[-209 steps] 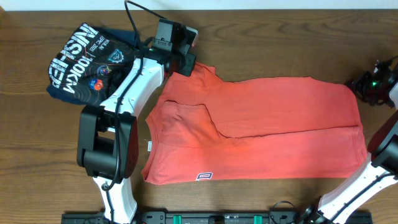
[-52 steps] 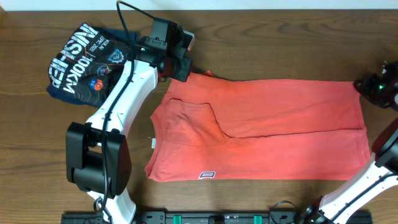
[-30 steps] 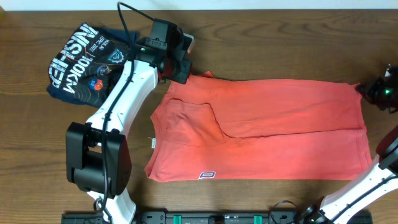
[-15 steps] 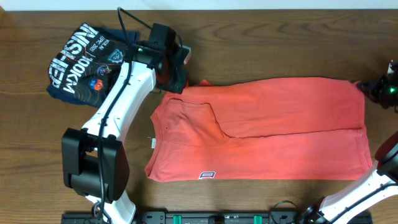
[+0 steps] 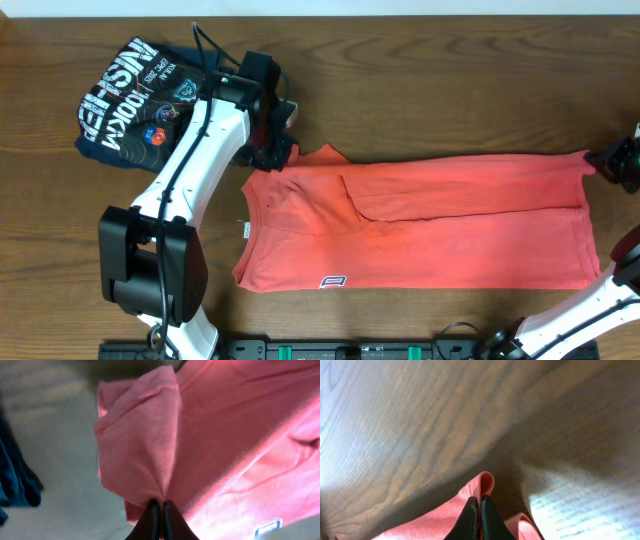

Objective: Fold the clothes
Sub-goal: 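Pull the top edge taut between both grippers, left down, right right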

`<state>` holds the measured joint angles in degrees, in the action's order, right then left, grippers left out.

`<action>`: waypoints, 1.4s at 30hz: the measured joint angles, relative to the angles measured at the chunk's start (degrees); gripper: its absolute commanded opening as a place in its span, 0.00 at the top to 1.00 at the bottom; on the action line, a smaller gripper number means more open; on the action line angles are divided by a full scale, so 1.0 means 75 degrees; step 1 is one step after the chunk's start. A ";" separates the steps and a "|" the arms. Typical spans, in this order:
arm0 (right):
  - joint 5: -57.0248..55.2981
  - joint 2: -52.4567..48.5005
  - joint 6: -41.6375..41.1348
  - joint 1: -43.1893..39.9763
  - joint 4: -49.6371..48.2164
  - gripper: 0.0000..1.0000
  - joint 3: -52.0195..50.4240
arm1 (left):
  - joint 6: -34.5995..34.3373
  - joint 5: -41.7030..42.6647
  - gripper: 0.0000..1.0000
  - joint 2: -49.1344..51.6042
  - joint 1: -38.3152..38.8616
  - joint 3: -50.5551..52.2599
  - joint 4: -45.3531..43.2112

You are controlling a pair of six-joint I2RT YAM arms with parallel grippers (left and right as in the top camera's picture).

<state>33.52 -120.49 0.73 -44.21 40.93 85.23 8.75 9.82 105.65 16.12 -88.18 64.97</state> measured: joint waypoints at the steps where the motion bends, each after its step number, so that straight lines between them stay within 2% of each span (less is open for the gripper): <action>1: -0.0017 0.0000 0.0000 -0.0026 0.0055 0.99 0.0000 | -0.0006 0.0000 0.94 0.0000 0.0000 0.0000 0.0125; 12: -0.0114 0.0000 0.0000 -0.0227 0.0641 0.99 0.0000 | -0.0198 0.0000 0.94 0.0000 0.0000 0.0000 0.0956; 26: -0.0472 0.0000 -0.0627 -0.0883 0.1606 0.99 0.0000 | -0.0807 0.0015 0.94 0.0000 0.0000 0.0790 0.1142; 42: -0.0691 0.0000 -0.0854 -0.1259 0.1740 0.99 0.0000 | -0.0941 0.0866 0.94 -0.0035 0.0047 0.0912 0.2232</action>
<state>28.34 -120.49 -5.67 -53.65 53.98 85.23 1.69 16.32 105.38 16.47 -81.34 81.71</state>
